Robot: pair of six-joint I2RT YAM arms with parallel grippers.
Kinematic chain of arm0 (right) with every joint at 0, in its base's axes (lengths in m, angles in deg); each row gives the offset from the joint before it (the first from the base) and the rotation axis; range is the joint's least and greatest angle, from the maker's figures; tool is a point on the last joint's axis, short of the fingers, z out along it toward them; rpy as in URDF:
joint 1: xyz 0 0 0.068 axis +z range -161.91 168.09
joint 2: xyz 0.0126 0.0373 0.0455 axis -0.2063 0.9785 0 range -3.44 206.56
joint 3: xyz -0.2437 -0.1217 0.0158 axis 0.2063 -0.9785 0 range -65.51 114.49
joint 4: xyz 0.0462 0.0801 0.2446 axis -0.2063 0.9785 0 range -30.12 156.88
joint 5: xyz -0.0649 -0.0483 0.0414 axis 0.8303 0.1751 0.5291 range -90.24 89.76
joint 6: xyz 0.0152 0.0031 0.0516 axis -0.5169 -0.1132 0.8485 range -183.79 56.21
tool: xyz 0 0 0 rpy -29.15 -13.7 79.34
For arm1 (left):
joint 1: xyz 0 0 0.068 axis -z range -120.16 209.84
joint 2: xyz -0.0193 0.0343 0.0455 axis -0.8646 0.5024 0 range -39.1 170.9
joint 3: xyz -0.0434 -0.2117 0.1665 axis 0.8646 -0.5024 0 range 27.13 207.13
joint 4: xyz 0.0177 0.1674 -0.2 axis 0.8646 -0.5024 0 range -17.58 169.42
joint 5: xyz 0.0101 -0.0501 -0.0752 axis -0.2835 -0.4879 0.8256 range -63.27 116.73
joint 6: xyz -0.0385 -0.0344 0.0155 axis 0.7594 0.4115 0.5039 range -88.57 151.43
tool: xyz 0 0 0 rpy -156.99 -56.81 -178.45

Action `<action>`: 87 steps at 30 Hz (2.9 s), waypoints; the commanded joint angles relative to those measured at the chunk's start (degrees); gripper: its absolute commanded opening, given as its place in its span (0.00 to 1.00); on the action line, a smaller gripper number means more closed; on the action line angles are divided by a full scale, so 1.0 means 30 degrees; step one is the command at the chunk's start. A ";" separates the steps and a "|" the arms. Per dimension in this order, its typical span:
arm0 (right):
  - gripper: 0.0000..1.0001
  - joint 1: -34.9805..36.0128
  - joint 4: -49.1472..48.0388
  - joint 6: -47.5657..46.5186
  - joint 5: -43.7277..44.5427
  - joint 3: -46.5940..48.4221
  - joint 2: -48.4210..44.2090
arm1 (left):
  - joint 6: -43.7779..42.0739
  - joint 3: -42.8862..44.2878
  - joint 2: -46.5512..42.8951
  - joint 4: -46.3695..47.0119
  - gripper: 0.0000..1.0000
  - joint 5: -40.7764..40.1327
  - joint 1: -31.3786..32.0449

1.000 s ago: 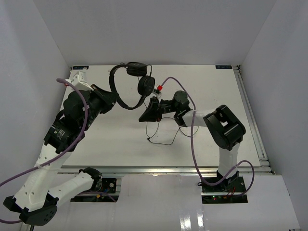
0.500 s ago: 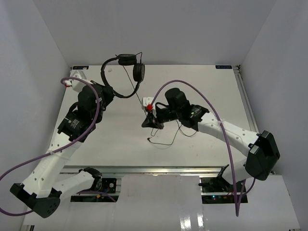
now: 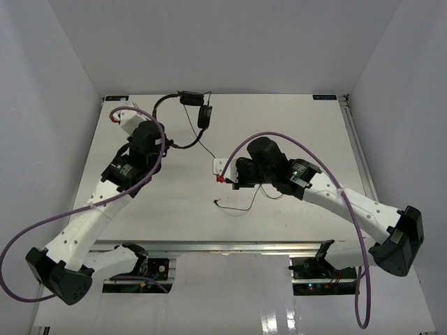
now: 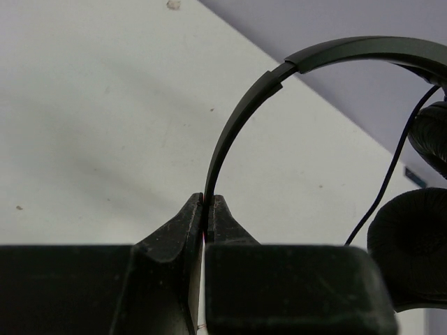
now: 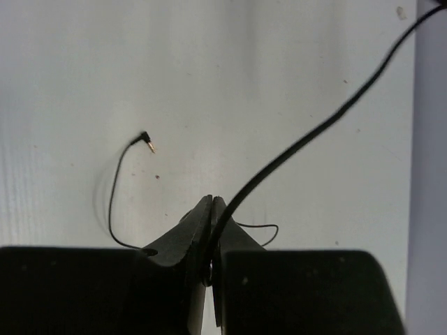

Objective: Wrap the headphones

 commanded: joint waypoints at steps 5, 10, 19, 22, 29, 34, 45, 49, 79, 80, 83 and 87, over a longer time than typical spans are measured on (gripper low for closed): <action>0.08 0.0071 -0.0243 -0.3372 0.5147 0.0866 -0.0737 | -0.1481 -0.1991 0.1640 0.1145 0.00 0.0976 0.0037; 0.08 0.0185 -0.1322 -0.4103 0.6714 0.1168 -0.0356 | -0.2778 -0.3168 0.1888 0.2039 0.00 0.3223 0.0037; 0.08 0.0184 -0.2759 -0.4721 0.8499 0.1974 0.1467 | -0.5842 -0.6008 -0.0722 0.3845 0.00 0.7899 0.0037; 0.09 0.0103 -0.3043 -0.4811 0.9134 0.2328 0.2230 | -0.6806 -0.6502 -0.1216 0.3848 0.00 0.9032 0.0037; 0.10 -0.0162 -0.2944 -0.4462 0.8793 0.2788 0.2745 | -0.7798 -0.7184 -0.1826 0.3730 0.00 1.0496 0.0037; 0.10 -0.0807 -0.2381 -0.3860 0.7491 0.3483 0.2855 | -0.7966 -0.7494 -0.1857 0.3691 0.00 1.0855 0.0037; 0.11 -0.2734 -0.0484 -0.1595 -0.0384 0.4478 0.3233 | -0.8584 -0.7435 -0.2723 0.3609 0.00 1.2657 0.0037; 0.12 -0.3335 -0.0140 -0.0766 -0.2279 0.5007 0.3926 | -0.8726 -0.7305 -0.3229 0.3542 0.00 1.3823 0.0037; 0.12 -0.6329 -0.2185 0.3953 -1.2564 0.2735 0.4725 | -0.8438 -0.5170 -0.3711 0.2466 0.00 1.3621 0.0037; 0.12 -0.6365 -0.2293 0.4086 -1.2625 0.2729 0.4627 | -0.8567 -0.5145 -0.3657 0.2375 0.00 1.3547 0.0037; 0.11 -0.6554 -0.3069 0.4707 -1.2852 0.2654 0.4481 | -0.8741 -0.5211 -0.3557 0.2109 0.00 1.3424 0.0037; 0.10 -0.6758 -0.3805 0.5563 -1.3334 0.2559 0.4621 | -0.8638 -0.5385 -0.3645 0.2117 0.00 1.3534 0.0037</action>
